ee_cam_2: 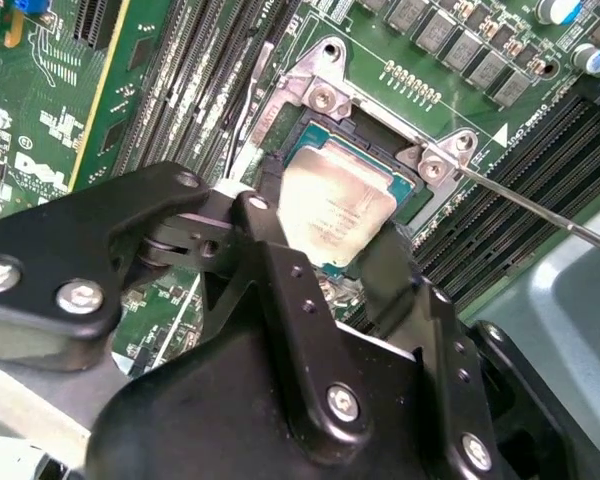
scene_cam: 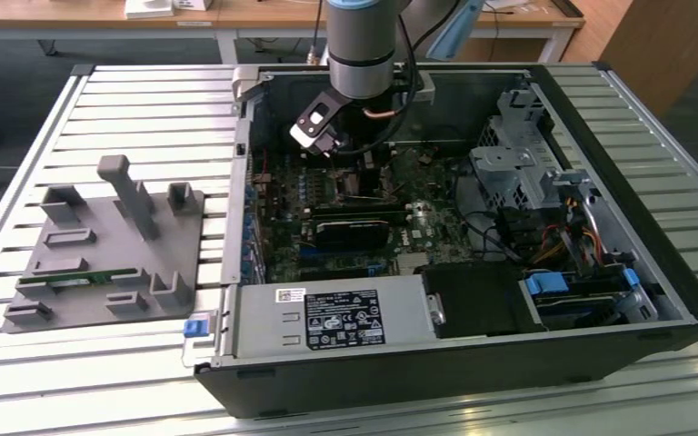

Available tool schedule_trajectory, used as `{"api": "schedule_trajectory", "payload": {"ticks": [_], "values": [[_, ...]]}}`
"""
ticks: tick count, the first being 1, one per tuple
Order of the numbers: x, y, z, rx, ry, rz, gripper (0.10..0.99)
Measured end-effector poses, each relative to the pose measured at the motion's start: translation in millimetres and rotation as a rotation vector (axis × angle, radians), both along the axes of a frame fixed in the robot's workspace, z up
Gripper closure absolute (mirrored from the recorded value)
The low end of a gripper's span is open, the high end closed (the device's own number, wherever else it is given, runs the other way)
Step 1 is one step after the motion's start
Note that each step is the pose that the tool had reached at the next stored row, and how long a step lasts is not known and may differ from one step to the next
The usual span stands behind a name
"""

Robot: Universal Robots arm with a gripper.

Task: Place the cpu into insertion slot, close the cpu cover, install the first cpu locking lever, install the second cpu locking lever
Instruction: 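Place the cpu into insertion slot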

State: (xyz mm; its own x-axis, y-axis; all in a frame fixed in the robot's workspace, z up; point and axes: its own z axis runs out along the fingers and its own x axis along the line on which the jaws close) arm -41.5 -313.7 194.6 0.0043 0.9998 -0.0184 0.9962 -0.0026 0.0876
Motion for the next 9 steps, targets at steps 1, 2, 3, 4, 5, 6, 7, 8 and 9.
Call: {"api": "schedule_trajectory", "payload": {"ticks": [1, 2, 3, 4, 5, 6, 7, 8, 9], "values": [[0.0, 0.0, 0.0, 0.0, 0.0002, 0.0, 0.549], [-0.1, -0.1, 0.1, -0.001, 0.0003, 0.0, 0.486], [-0.1, -0.2, 0.2, -0.001, 0.0005, 0.0, 0.486], [-0.1, -0.2, 0.3, -0.001, 0.0005, 0.0, 0.486], [-0.1, -0.2, 0.3, -0.001, 0.0006, 0.0, 0.486], [-0.1, -0.2, 0.3, -0.001, 0.0005, 0.0, 0.486], [-0.1, -0.2, 0.8, -0.001, 0.0008, 0.0, 0.486], [-0.1, -0.2, 1.8, -0.001, 0.0006, 0.0, 0.486], [-0.1, -0.2, 3.4, -0.001, 0.0006, 0.0, 0.486]]}}
